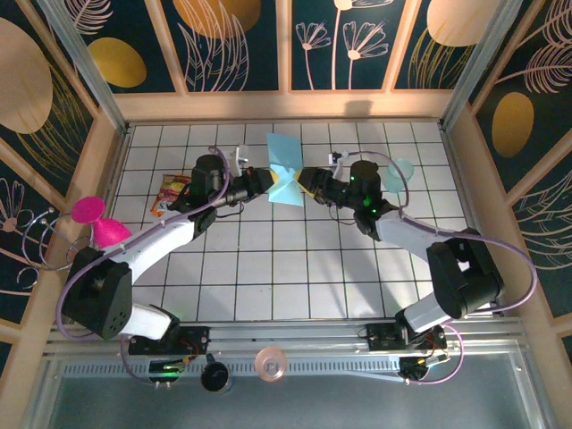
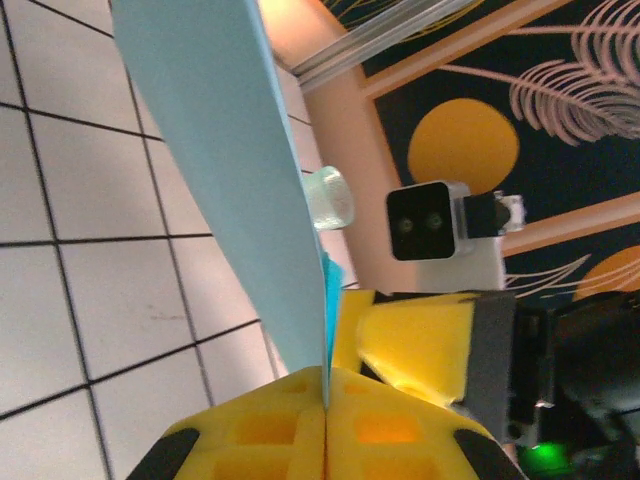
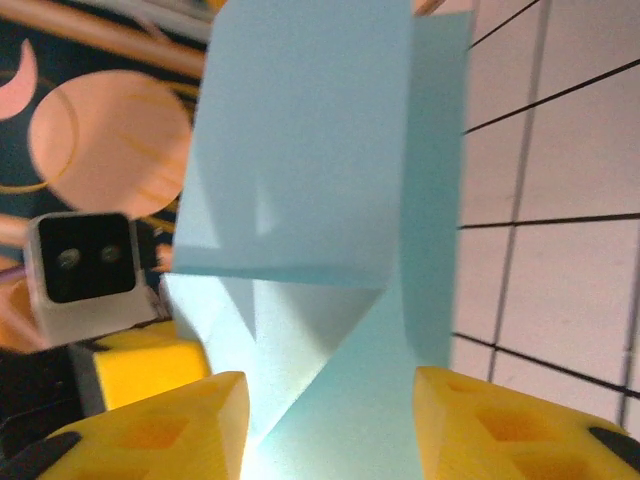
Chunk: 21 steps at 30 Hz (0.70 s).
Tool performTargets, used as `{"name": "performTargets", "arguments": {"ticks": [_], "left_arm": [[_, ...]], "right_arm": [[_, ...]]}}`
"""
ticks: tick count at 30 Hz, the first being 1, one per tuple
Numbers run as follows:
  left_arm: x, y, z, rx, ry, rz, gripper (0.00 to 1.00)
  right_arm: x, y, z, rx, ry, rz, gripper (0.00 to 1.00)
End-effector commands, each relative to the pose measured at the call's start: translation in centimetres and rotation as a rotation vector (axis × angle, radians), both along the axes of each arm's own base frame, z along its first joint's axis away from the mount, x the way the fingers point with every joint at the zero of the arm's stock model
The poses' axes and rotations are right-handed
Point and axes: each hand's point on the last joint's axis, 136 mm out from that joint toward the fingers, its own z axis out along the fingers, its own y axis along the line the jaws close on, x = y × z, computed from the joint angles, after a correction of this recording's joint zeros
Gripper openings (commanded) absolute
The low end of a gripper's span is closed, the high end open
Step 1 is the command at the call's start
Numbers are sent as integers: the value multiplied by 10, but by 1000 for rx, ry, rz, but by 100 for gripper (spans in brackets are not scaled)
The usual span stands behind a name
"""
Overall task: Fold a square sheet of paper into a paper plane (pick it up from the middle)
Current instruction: Turn over the paper at the center of the table.
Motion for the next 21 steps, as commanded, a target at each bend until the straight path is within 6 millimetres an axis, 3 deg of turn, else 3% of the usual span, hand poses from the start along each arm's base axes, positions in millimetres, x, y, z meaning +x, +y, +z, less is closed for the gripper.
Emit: {"name": "performTargets", "arguments": {"ticks": [1,5,10,17,21], "left_arm": [[13,14,-18,201,-33,36,7],[31,50,-45,513,-25,155,7],[41,94,-53,795,-20,288,7],[40,126,-67,1181,-21,425,7],[41,122,-76,1354,-39,444,7]], "right_arm": [[23,-34,5,-148,-29,-201,55],[34,-76,-6,-325,22,-419,61],[38,-106,-10,-428,47,-564,63],[35,-124,-15,-465,61,-640,63],[23,-136,-22,-471,75,-664,63]]}}
